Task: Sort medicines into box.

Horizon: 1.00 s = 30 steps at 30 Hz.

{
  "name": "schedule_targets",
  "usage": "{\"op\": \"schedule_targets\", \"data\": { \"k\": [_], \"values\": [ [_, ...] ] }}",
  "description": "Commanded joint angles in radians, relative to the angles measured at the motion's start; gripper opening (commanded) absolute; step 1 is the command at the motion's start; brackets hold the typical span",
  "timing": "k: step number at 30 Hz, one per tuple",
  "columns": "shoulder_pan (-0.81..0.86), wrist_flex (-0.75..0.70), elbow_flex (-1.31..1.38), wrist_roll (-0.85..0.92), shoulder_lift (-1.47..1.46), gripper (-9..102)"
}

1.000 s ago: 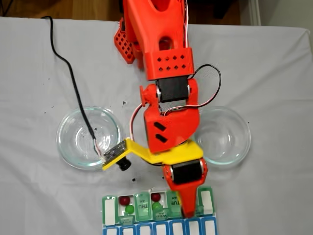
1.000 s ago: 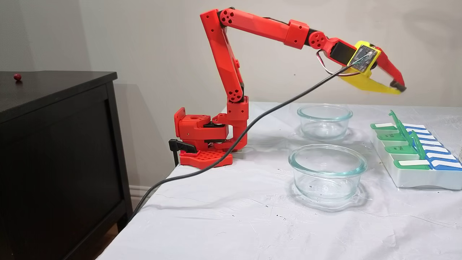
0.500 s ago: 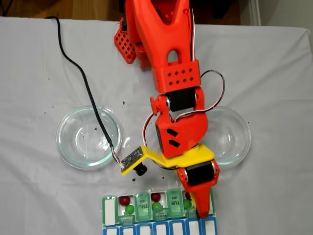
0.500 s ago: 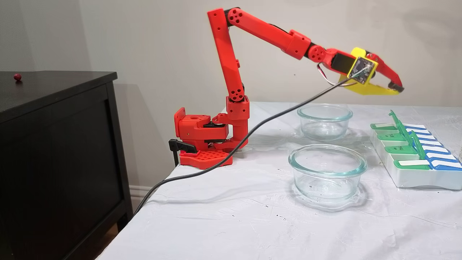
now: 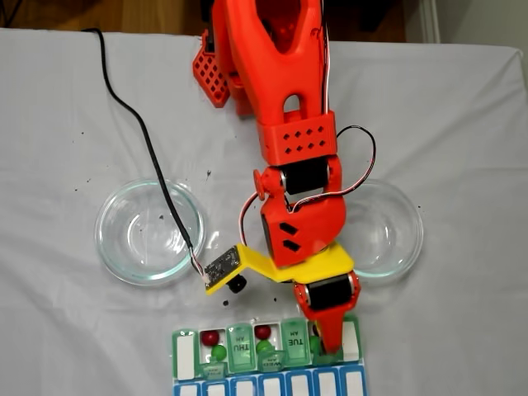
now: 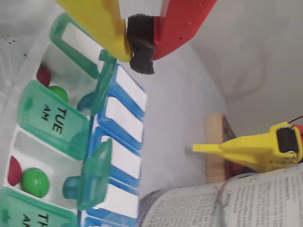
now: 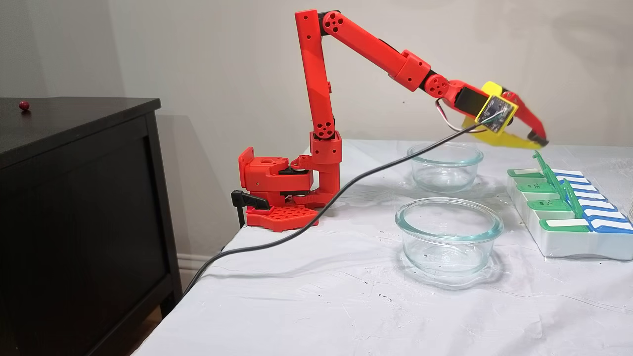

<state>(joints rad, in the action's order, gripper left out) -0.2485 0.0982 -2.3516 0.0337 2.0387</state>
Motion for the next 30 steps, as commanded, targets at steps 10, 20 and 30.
{"op": "schedule_targets", "data": {
  "k": [10,20,30],
  "values": [
    [-0.009,-0.215,0.109,0.04,0.003,0],
    [-0.009,-0.27,0.155,0.083,-0.106,0],
    [-0.049,-0.321,0.126,0.196,-0.144,0]
  ]
}}
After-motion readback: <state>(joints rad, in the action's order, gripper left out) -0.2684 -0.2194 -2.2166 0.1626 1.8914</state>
